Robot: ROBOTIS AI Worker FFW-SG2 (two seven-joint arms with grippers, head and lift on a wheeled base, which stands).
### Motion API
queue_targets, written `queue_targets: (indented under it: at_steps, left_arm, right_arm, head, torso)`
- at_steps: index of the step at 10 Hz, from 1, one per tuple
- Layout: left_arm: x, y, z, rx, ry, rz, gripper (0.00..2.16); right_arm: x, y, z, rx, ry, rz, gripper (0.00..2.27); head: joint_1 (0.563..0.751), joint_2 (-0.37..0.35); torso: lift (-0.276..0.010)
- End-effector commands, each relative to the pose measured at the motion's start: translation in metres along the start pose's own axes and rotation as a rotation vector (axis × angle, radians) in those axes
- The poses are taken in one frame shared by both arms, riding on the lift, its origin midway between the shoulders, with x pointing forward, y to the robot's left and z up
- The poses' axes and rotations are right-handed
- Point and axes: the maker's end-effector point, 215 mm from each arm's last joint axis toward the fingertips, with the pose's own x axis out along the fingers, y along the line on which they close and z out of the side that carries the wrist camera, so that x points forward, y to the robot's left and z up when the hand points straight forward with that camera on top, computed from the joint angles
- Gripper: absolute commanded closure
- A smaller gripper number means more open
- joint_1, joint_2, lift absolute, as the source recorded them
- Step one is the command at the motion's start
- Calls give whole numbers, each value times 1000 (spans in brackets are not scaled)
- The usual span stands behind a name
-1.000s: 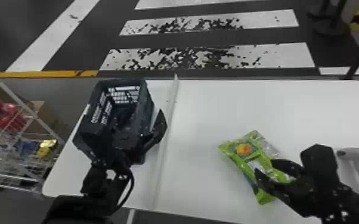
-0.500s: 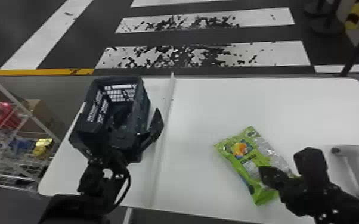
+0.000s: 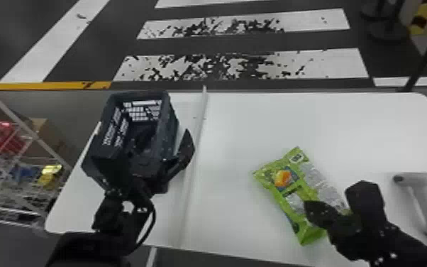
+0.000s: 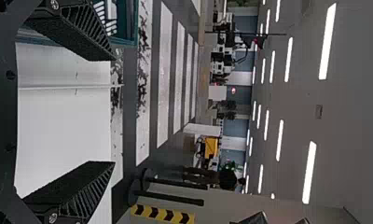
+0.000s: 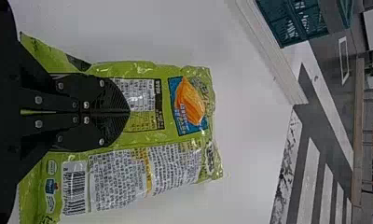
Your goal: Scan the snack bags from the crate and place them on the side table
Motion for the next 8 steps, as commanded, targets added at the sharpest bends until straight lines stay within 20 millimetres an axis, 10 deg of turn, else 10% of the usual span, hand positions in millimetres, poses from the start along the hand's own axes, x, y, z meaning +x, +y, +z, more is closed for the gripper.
queue_targets:
  at_steps: [1, 4, 8]
  left_arm:
    - [0, 0, 1, 0, -3, 0, 80]
    - [-1, 2, 1, 3, -1, 2, 80]
    - [-1, 0, 0, -1, 2, 1, 80]
  right_arm:
    - [-10, 1, 32, -17, -66, -5, 2263]
    - [-17, 42, 73, -57, -146, 71, 2263]
    - [27, 96, 68, -183, -131, 173, 2263]
  head:
    - [695, 174]
    - [695, 195]
    - [695, 287]
  torso:
    - [-50]
    - [-50]
    - [-50]
